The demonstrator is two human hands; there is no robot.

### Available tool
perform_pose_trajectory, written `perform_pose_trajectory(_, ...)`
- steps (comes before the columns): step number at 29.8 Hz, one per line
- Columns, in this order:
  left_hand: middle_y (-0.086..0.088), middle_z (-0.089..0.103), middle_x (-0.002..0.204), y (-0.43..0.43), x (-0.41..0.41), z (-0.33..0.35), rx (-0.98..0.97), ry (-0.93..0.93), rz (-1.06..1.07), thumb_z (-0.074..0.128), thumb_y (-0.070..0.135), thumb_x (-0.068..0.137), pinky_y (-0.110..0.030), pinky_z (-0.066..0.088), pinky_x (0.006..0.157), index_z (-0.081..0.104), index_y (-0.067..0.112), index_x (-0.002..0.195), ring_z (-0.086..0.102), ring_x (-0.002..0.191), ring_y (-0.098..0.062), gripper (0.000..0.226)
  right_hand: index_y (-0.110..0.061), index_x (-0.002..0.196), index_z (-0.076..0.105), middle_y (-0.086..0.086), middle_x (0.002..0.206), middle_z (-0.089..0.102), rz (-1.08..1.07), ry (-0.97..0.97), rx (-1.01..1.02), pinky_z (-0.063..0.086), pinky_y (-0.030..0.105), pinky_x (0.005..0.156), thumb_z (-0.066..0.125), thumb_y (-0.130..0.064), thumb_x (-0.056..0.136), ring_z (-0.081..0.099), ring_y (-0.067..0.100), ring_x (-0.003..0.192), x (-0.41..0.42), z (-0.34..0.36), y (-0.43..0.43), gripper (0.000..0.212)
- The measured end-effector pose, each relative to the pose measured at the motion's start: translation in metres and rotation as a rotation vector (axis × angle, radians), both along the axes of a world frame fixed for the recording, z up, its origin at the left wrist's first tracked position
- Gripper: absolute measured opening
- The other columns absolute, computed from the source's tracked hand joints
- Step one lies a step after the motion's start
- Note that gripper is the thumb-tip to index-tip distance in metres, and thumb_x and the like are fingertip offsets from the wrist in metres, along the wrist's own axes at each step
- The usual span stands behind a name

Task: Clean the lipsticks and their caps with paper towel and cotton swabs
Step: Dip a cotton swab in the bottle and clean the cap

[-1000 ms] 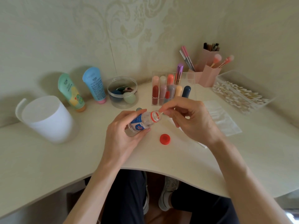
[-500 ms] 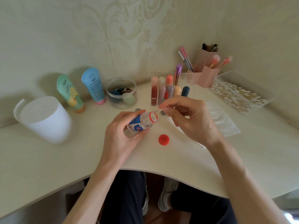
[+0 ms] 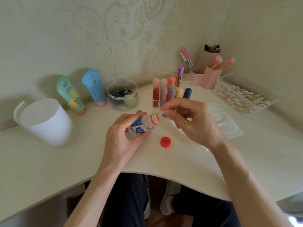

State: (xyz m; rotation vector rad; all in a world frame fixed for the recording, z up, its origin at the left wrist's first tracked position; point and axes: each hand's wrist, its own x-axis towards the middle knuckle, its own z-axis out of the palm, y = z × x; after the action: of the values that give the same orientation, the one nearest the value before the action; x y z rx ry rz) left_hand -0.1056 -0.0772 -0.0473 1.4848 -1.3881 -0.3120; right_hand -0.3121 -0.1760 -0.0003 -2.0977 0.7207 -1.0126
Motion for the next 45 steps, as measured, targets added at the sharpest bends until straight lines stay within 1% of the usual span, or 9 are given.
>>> perform_pose_trajectory(6, 0.009, 0.071, 0.116, 0.000, 0.000, 0.000, 0.001, 0.005, -0.004, 0.092, 0.019, 0.077, -0.043, 0.058, 0.090, 0.074, 0.024, 0.125, 0.069, 0.106, -0.013, 0.052, -0.017, 0.104, 0.077, -0.010, 0.082, 0.071, -0.002, -0.005, -0.003, 0.047, 0.030, 0.059, 0.072, -0.016, 0.099, 0.057, 0.022, 0.060, 0.000, 0.000, 0.000, 0.007)
perform_pose_trajectory(13, 0.009, 0.071, 0.117, 0.000, 0.001, -0.001, 0.009, 0.007, -0.008, 0.092, 0.021, 0.077, -0.044, 0.058, 0.090, 0.074, 0.024, 0.125, 0.069, 0.106, -0.012, 0.052, -0.017, 0.092, 0.077, -0.017, 0.071, 0.064, -0.012, 0.050, -0.007, 0.038, 0.016, 0.060, 0.078, -0.023, 0.095, 0.051, 0.010, 0.057, 0.003, -0.001, 0.004, 0.006)
perform_pose_trajectory(19, 0.009, 0.071, 0.117, -0.002, 0.001, -0.002, 0.005, 0.008, -0.016, 0.092, 0.020, 0.077, -0.046, 0.058, 0.091, 0.073, 0.024, 0.126, 0.070, 0.105, -0.014, 0.052, -0.013, 0.091, 0.077, -0.014, 0.068, 0.063, 0.008, 0.029, 0.014, 0.037, 0.016, 0.058, 0.078, -0.021, 0.095, 0.051, 0.008, 0.055, 0.006, 0.000, 0.006, 0.008)
perform_pose_trajectory(23, 0.009, 0.072, 0.118, -0.001, 0.000, -0.001, 0.000, 0.020, -0.012, 0.092, 0.020, 0.077, -0.046, 0.058, 0.091, 0.074, 0.023, 0.124, 0.070, 0.107, -0.014, 0.051, -0.011, 0.093, 0.075, -0.011, 0.071, 0.068, 0.024, -0.050, 0.071, 0.045, 0.029, 0.056, 0.075, -0.015, 0.097, 0.055, 0.010, 0.055, 0.002, 0.005, 0.005, 0.005)
perform_pose_trajectory(25, 0.009, 0.073, 0.118, 0.000, 0.000, 0.000, -0.004, 0.022, -0.007, 0.092, 0.020, 0.077, -0.044, 0.058, 0.092, 0.074, 0.022, 0.124, 0.070, 0.107, -0.013, 0.050, -0.009, 0.093, 0.074, -0.003, 0.073, 0.070, 0.008, -0.115, 0.109, 0.048, 0.033, 0.055, 0.073, -0.015, 0.098, 0.057, 0.016, 0.054, 0.000, 0.007, 0.004, 0.007)
perform_pose_trajectory(31, 0.010, 0.074, 0.117, 0.000, -0.001, 0.001, -0.003, 0.031, 0.009, 0.092, 0.018, 0.076, -0.044, 0.057, 0.094, 0.074, 0.020, 0.123, 0.070, 0.107, -0.012, 0.050, -0.006, 0.092, 0.072, -0.011, 0.065, 0.065, -0.086, -0.231, 0.135, 0.045, 0.021, 0.054, 0.071, -0.015, 0.099, 0.056, 0.014, 0.051, -0.002, 0.009, 0.000, 0.012)
perform_pose_trajectory(36, 0.010, 0.074, 0.117, 0.000, -0.001, 0.002, -0.001, 0.038, 0.012, 0.093, 0.018, 0.075, -0.043, 0.057, 0.095, 0.074, 0.020, 0.122, 0.070, 0.107, -0.011, 0.051, -0.005, 0.091, 0.070, -0.019, 0.060, 0.064, -0.131, -0.296, 0.130, 0.041, 0.012, 0.054, 0.068, -0.005, 0.100, 0.057, 0.002, 0.051, -0.005, 0.014, 0.002, 0.010)
perform_pose_trajectory(42, 0.010, 0.074, 0.117, 0.000, 0.000, 0.000, 0.002, 0.049, 0.005, 0.092, 0.019, 0.075, -0.044, 0.058, 0.094, 0.073, 0.020, 0.123, 0.070, 0.107, -0.013, 0.052, -0.003, 0.092, 0.071, -0.012, 0.065, 0.065, -0.093, -0.272, 0.111, 0.043, 0.018, 0.054, 0.069, -0.011, 0.100, 0.054, 0.011, 0.050, -0.005, 0.017, 0.003, 0.012)
perform_pose_trajectory(45, 0.009, 0.074, 0.118, 0.000, 0.000, 0.000, 0.003, 0.054, -0.004, 0.092, 0.019, 0.076, -0.046, 0.058, 0.094, 0.073, 0.020, 0.123, 0.070, 0.107, -0.014, 0.051, -0.007, 0.094, 0.071, -0.015, 0.064, 0.065, -0.104, -0.298, 0.106, 0.043, 0.017, 0.054, 0.067, -0.007, 0.100, 0.054, 0.008, 0.050, -0.008, 0.019, 0.000, 0.008)
